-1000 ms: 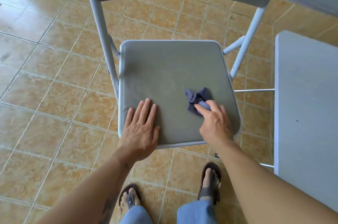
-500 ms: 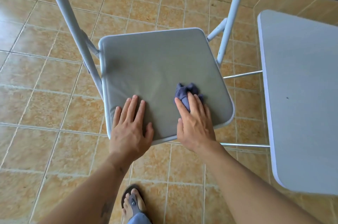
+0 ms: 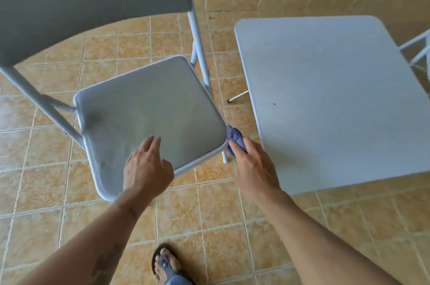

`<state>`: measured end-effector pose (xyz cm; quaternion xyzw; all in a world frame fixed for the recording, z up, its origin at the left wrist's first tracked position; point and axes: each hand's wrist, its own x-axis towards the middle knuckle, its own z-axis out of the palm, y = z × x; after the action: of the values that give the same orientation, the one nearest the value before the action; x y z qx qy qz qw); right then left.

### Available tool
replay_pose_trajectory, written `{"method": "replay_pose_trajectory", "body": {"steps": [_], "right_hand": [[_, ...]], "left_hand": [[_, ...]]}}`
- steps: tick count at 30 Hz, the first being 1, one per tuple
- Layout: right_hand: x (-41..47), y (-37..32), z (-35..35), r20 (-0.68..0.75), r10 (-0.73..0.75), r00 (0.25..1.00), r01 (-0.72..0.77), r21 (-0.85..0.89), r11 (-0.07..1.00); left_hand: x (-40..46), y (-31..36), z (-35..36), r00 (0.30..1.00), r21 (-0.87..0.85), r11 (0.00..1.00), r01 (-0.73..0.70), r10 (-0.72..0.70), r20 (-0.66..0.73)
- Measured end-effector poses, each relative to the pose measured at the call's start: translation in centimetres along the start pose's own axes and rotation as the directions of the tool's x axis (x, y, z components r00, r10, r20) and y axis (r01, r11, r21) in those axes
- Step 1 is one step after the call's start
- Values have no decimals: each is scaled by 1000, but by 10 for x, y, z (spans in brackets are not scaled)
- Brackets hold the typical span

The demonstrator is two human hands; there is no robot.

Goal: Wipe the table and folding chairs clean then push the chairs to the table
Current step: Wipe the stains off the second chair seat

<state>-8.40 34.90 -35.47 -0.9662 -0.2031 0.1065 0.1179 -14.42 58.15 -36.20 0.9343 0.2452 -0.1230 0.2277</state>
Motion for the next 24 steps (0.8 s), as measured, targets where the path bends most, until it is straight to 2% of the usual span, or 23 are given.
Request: {"method": "replay_pose_trajectory", "body": {"steps": [3, 9, 14, 17, 24], "right_hand": [[-25, 24, -46, -25, 6, 1000, -5, 24, 1000], [-102, 115, -137, -110, 121, 987, -114, 65, 991], [-175, 209, -219, -136, 150, 979, -145, 47, 988], [-231, 262, -262, -139, 199, 970, -190, 76, 979], [-322, 378, -367, -248, 353, 902, -333, 121, 935]], "left_hand": [[-23, 61, -11, 996, -71, 994, -88, 87, -13], [-77, 203, -27, 963, -79, 960, -268, 270, 8], [-140, 325, -21, 933, -64, 932, -357, 359, 33], [-191, 393, -9, 926, -100, 927, -360, 368, 78], [-286, 573, 15, 829, -147, 844, -516, 535, 160]]}}
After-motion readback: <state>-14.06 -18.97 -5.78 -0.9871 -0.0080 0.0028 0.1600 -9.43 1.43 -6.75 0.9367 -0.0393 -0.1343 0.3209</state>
